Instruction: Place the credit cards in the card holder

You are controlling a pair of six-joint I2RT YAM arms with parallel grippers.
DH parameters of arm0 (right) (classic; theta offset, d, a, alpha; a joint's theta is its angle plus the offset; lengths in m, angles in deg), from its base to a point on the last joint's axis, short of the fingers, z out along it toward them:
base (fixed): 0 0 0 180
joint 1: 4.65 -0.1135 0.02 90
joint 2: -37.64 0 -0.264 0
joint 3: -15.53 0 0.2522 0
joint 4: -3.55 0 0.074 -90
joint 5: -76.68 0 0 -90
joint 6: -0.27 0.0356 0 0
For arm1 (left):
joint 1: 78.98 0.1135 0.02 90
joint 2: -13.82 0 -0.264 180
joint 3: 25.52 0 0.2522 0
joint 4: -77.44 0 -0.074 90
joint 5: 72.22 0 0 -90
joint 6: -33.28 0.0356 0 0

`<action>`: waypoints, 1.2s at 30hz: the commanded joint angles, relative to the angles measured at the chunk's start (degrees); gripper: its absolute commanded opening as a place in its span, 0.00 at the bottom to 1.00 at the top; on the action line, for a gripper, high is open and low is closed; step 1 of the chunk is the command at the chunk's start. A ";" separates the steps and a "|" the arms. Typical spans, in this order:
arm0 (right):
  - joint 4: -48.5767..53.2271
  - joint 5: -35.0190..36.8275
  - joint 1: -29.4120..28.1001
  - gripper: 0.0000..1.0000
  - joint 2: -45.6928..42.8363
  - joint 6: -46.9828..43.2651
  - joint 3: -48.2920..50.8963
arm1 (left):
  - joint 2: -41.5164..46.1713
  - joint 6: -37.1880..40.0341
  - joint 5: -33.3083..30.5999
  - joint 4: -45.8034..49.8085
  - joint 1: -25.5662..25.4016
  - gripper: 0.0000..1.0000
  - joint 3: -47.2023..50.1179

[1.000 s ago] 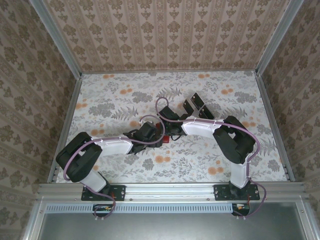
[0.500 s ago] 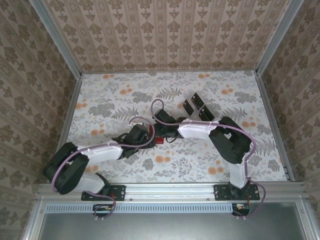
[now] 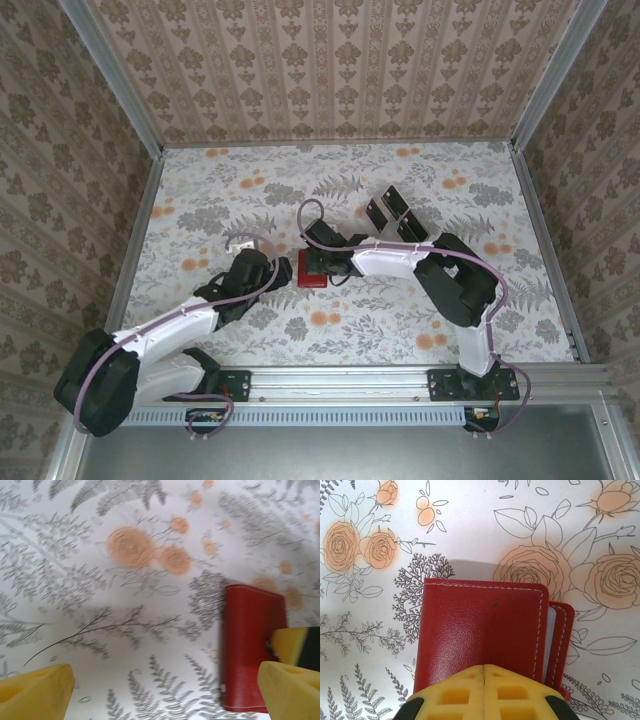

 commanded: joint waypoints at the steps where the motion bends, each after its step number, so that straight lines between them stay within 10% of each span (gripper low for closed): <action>1: 10.83 0.81 -1.60 0.00 7.07 -1.96 1.54 | -1.34 -1.79 0.86 2.29 0.81 0.96 1.38; 24: 24.24 10.83 -10.00 0.00 21.19 -6.00 -4.19 | -4.26 -2.07 6.88 3.29 5.38 0.95 3.18; 36: 17.02 5.82 -9.15 0.00 7.58 -5.47 1.23 | -5.93 3.54 12.71 5.93 10.48 0.95 -1.79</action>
